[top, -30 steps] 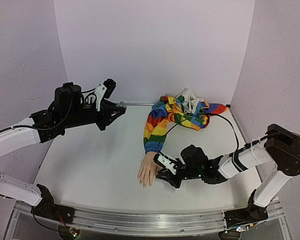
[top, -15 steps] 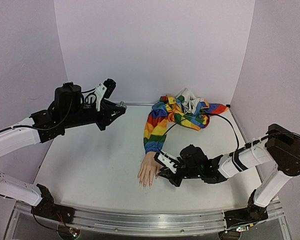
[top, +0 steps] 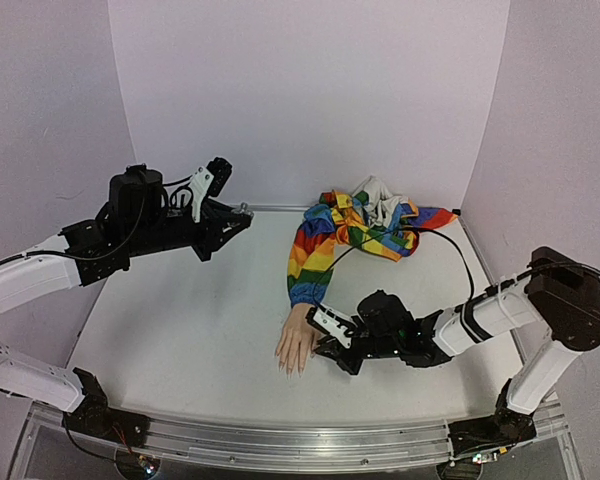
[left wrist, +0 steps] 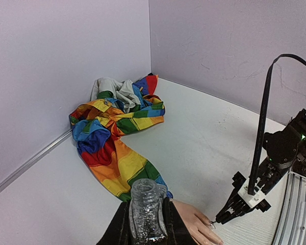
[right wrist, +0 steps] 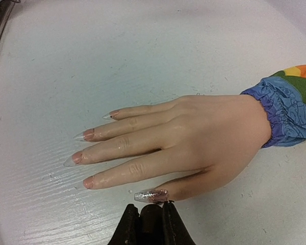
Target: Paint the nails
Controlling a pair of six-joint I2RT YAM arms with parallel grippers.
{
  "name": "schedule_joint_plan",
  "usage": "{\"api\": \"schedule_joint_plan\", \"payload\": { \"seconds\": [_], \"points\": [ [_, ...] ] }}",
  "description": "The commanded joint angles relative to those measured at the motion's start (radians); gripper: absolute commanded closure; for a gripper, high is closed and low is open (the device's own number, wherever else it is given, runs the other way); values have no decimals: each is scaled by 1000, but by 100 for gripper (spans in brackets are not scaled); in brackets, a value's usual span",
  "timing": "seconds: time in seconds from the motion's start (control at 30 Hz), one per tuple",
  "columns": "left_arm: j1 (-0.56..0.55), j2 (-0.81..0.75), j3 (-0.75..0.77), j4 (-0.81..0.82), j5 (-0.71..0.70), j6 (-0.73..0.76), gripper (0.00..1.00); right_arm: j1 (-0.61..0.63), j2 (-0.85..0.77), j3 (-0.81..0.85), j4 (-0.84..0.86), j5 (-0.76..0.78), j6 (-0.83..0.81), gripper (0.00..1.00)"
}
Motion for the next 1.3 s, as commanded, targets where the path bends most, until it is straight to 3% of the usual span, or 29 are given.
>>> {"api": "schedule_joint_plan", "payload": {
  "seconds": [0.0,0.57,0.83,1.27],
  "points": [
    [6,-20,7,59,11,8,100,5,10,36,35,-36,-6,100],
    [6,-9,11,59,11,7,100,6,-38,0,59,-81,5,100],
    [5,-5,10,58,13,8,100,6,-118,-36,32,-16,7,100],
    [6,-11,9,59,13,8,100,6,-36,10,43,-5,-11,100]
  ]
}}
